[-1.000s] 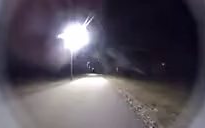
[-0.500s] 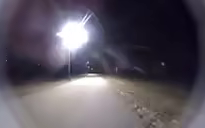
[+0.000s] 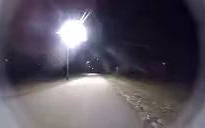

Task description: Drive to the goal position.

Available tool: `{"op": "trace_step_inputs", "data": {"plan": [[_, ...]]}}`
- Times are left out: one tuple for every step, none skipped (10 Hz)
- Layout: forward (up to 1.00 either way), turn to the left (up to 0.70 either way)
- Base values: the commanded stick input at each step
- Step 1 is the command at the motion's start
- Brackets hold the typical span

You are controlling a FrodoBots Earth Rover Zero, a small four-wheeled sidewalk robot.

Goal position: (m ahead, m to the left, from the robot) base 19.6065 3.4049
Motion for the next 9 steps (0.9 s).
{"op": "trace_step_inputs", "data": {"plan": [[1.0,0.0],[1.0,0.0],[1.0,0.0],[1.0,0.0],[1.0,0.0],[1.0,0.0],[1.0,0.0],[1.0,0.0],[1.0,0.0]]}}
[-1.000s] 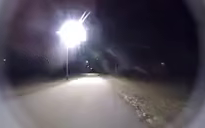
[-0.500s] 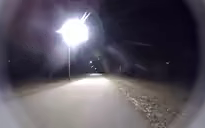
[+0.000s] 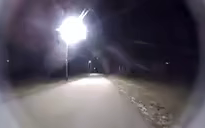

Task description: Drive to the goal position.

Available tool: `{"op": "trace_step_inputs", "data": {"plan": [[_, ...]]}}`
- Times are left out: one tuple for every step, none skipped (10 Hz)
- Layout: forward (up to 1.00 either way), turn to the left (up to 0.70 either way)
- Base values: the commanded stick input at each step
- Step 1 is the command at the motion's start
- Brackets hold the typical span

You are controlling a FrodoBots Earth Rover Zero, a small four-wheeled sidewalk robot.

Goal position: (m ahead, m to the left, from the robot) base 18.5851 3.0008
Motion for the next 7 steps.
{"op": "trace_step_inputs", "data": {"plan": [[1.0,0.0],[1.0,0.0],[1.0,0.0],[1.0,0.0],[1.0,0.0],[1.0,0.0],[1.0,0.07]]}}
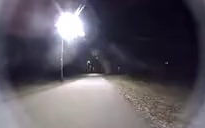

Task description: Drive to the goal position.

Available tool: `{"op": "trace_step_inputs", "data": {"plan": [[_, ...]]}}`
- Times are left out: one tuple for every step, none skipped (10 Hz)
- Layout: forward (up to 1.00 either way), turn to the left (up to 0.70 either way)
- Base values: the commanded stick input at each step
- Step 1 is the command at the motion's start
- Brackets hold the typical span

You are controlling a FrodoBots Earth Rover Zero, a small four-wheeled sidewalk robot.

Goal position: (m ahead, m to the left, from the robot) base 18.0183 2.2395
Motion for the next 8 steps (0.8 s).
{"op": "trace_step_inputs", "data": {"plan": [[1.0,0.27],[1.0,0.27],[1.0,0.27],[1.0,0.27],[1.0,0.27],[1.0,0.18],[1.0,0.06],[1.0,0.0]]}}
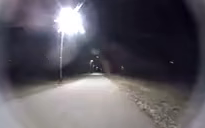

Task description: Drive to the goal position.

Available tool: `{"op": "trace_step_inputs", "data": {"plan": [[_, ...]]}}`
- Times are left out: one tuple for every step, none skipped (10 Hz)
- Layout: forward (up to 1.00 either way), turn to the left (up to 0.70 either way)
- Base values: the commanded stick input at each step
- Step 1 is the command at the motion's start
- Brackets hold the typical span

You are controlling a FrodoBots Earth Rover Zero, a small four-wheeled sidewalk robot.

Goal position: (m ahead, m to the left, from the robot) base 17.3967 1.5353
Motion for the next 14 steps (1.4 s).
{"op": "trace_step_inputs", "data": {"plan": [[1.0,0.0],[1.0,0.0],[1.0,0.0],[1.0,0.0],[1.0,0.0],[1.0,0.0],[1.0,0.0],[1.0,0.0],[1.0,0.0],[1.0,0.0],[1.0,0.0],[1.0,0.0],[1.0,0.0],[1.0,0.0]]}}
